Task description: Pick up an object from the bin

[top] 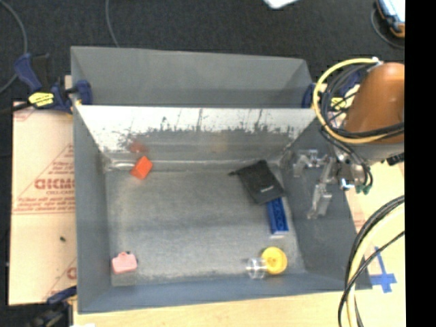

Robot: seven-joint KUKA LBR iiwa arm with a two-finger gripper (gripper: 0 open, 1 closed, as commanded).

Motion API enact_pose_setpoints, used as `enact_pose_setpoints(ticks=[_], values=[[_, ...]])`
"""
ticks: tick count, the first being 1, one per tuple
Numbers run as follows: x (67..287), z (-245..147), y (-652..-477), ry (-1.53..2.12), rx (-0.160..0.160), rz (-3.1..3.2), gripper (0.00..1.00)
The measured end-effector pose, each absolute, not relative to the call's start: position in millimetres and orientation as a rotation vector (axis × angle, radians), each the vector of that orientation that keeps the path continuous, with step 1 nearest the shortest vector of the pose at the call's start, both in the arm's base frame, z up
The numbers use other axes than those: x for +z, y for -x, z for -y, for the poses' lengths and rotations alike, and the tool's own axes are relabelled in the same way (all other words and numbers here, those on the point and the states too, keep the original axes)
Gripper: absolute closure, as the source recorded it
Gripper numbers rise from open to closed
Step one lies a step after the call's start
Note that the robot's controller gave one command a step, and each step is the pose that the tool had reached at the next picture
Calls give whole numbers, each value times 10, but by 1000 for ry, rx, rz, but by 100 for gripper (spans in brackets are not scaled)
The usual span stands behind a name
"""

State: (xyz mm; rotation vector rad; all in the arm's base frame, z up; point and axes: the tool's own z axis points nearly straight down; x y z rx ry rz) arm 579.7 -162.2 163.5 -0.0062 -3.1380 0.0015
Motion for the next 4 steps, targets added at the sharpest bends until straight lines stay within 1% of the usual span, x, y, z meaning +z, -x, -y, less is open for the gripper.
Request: enact_pose_setpoints(ticks=[1, 2, 3, 4], values=[[1684, 1615, -5816, -1, 4, 3146, 0], [938, 1166, -6404, -615, 4, 3087, 0], [735, 1363, -6162, -578, 10, 3103, 0], [786, 1104, -6153, -1540, 28, 2758, 100]])
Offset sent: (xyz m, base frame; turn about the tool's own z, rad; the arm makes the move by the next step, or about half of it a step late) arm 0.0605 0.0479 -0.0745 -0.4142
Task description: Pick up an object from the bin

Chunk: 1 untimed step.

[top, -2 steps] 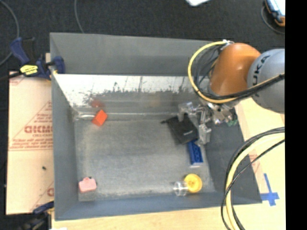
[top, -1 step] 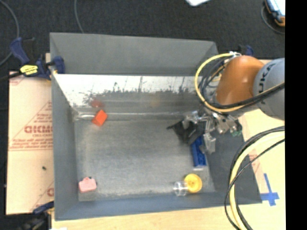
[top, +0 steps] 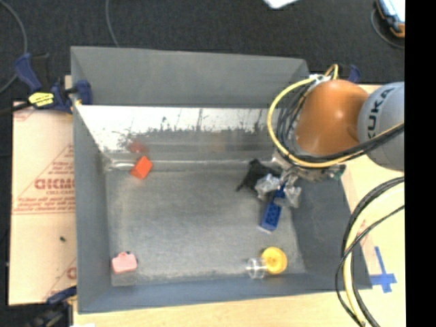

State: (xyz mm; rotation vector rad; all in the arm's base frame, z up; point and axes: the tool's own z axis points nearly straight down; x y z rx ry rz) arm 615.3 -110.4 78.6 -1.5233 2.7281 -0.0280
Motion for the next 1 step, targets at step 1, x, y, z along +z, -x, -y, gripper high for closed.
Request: enact_pose_setpoints(ticks=[1], values=[[787, 1105, -6154, 1522, -28, -2729, 100]])
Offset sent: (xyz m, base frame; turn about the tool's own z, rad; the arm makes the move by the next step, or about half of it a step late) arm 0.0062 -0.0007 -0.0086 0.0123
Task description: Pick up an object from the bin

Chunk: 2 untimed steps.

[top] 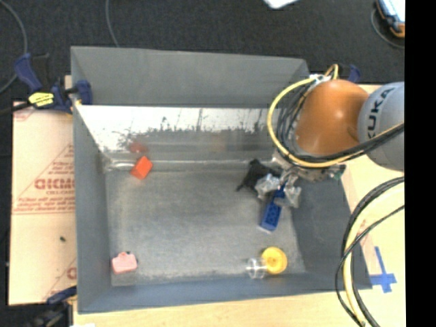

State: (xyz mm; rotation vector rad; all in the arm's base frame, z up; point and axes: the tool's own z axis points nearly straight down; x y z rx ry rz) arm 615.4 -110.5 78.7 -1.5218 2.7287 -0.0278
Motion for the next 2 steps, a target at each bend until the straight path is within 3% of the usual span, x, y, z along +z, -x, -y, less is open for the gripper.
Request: enact_pose_setpoints(ticks=[1, 2], values=[[786, 1122, -6263, 1500, -35, -2731, 100], [799, 1092, -6167, 1490, -51, -2722, 100]])
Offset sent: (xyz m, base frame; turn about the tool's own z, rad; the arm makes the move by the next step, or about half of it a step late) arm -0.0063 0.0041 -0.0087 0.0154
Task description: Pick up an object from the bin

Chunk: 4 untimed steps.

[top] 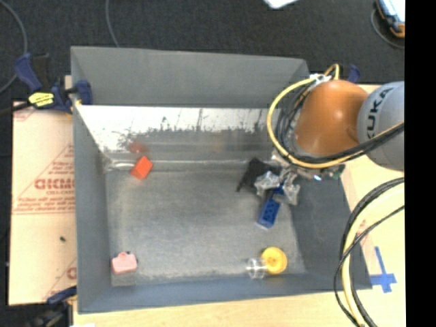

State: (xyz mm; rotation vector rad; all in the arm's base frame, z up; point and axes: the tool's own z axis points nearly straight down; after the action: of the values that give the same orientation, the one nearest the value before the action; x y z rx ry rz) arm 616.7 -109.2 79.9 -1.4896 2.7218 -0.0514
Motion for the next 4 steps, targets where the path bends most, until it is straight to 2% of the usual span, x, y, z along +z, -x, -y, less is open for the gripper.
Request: enact_pose_setpoints(ticks=[1, 2, 3, 4], values=[[793, 1068, -6394, 1441, -46, -2756, 100], [809, 1021, -6238, 1477, -77, -2700, 100], [796, 1023, -6378, 1509, -60, -2712, 100], [1611, 1026, -6318, 1525, -68, -2685, 100]])
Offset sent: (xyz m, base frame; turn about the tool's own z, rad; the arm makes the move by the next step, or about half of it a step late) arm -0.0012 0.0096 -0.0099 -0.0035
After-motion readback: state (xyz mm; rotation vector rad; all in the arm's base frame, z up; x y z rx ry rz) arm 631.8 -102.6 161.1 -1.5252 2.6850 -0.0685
